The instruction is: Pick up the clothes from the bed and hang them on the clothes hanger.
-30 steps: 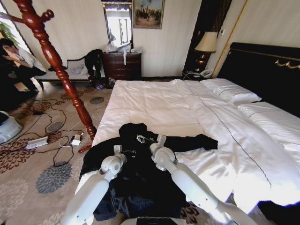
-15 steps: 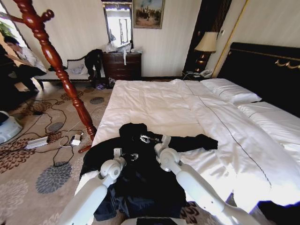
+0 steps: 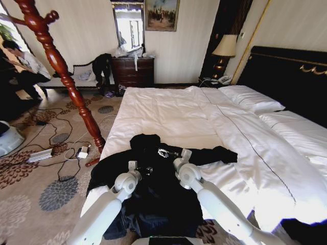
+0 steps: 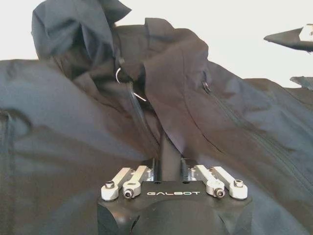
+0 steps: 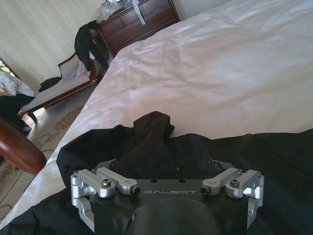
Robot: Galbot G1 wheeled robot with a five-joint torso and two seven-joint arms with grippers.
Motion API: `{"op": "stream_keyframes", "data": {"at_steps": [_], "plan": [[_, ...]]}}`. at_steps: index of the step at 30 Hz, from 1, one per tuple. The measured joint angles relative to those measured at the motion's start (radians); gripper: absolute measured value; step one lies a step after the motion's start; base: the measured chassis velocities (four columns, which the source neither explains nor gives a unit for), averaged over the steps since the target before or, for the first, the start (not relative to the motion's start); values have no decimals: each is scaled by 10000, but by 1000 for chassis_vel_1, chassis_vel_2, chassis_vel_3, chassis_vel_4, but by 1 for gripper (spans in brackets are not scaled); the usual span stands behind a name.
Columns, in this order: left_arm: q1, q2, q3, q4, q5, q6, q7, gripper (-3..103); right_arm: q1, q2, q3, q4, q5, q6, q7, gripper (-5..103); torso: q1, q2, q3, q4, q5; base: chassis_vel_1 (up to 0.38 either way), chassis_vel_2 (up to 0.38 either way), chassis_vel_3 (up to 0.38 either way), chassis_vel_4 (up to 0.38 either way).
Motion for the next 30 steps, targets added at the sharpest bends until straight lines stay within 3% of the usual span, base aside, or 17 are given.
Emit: {"op": "stream_keyframes", "data": {"at_steps": [3, 10, 18, 28, 30], "plan": [[-187, 232, 66, -64, -110, 63, 10, 24, -31, 40, 23, 0, -81, 5, -18, 100, 1, 0, 0, -1, -1, 0, 0, 0, 0], [-437, 998, 271, -331, -15, 246, 288, 24, -133, 75, 75, -4, -265, 12, -87, 100, 0, 0, 0, 3, -1, 0, 0, 0, 0], [-1556, 1530, 1369, 388, 1673, -53, 1590, 24, -312, 296, 99, -73, -611, 38, -183, 100, 1, 0, 0, 4, 0, 0, 0, 0, 0], [-2871, 1939, 2789, 1168, 2191, -803, 3142, 24, -662, 307, 390, 119, -815, 42, -209, 100, 0, 0, 0, 2, 0, 0, 0, 0, 0], [-3042, 2038, 2921, 1386, 2218, -1010, 3790, 24, -747, 215, 441, 186, -886, 42, -225, 100, 0, -1, 1, 0, 1, 0, 0, 0, 0]]}}
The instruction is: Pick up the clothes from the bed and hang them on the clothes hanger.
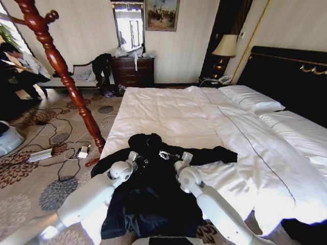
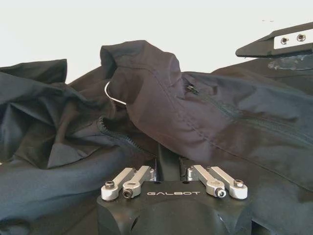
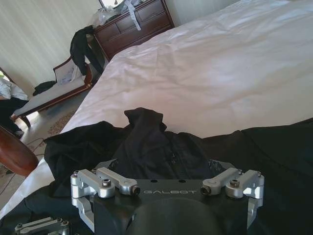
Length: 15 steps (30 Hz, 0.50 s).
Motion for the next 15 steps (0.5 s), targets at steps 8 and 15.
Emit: {"op": "stream_keyframes", "data": {"at_steps": [8, 15], "plan": [[-114, -74, -207, 768, 1000, -1022, 1294, 24, -1, -114, -249, -45, -369, -1, -180, 100, 0, 1, 0, 1, 0, 0, 0, 0, 0], [279, -245, -962, 857, 1595, -1574, 1246, 25, 150, -685, -598, -348, -1220, -287, -207, 100, 0, 0, 0, -2, 0, 0, 0, 0, 0]]}}
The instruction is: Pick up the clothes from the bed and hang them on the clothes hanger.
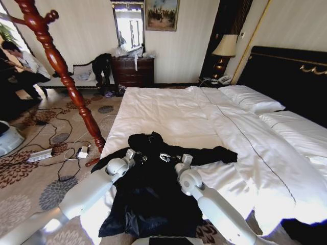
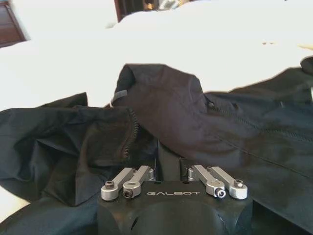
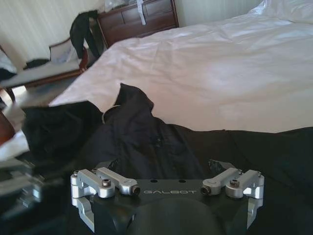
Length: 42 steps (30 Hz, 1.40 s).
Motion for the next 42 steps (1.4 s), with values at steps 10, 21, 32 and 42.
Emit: {"op": "stream_keyframes", "data": {"at_steps": [10, 21, 32, 42], "plan": [[1741, 645, -1792, -1529, 352, -517, -394, 63, 458, -804, -320, 70, 99, -668, -116, 100, 0, 0, -1, 10, 3, 0, 0, 0, 0], [3247, -151, -4869, -4072, -1276, -460, -3013, 98, 2692, -2200, -1055, -529, -138, -1829, -2486, 100, -1, 0, -2, -2, 0, 0, 0, 0, 0], [4450, -1096, -7813, -5538, -2103, 600, -4680, 100, 6256, -1115, -4122, -4665, -3156, -389, -7311, 100, 0, 0, 0, 6, -2, 0, 0, 0, 0], [4486, -1029, -8376, -6686, -2830, 1324, -5034, 100, 7820, -209, -5667, -6916, -4388, 403, -9659, 100, 0, 0, 0, 4, 0, 0, 0, 0, 0]]}}
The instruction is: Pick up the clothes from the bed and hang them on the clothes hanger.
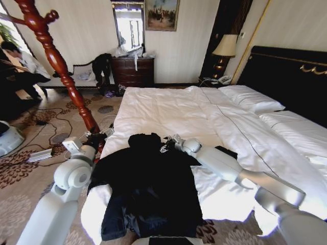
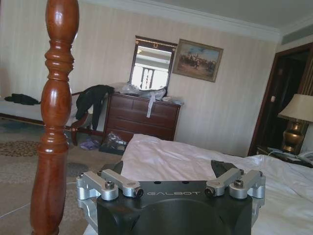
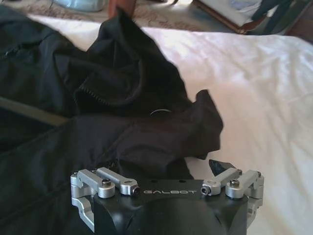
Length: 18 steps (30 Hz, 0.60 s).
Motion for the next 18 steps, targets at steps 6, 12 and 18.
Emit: {"op": "stream_keyframes", "data": {"at_steps": [6, 12, 18], "plan": [[116, 110, -188, -232, -167, 124, -96, 100, 395, 293, -429, -867, -485, -15, -545, 100, 0, 0, 0, -3, -1, 0, 0, 0, 0], [311, 211, -424, -538, -493, 268, -223, 100, 633, 725, -510, -2008, -1494, 433, -1699, 100, 0, 1, -1, -1, 0, 0, 0, 0, 0], [501, 151, -461, -512, -560, 302, -308, 100, 608, 1030, -152, -2374, -1676, 750, -2314, 90, 0, 0, -1, 1, 1, 0, 0, 0, 0]]}}
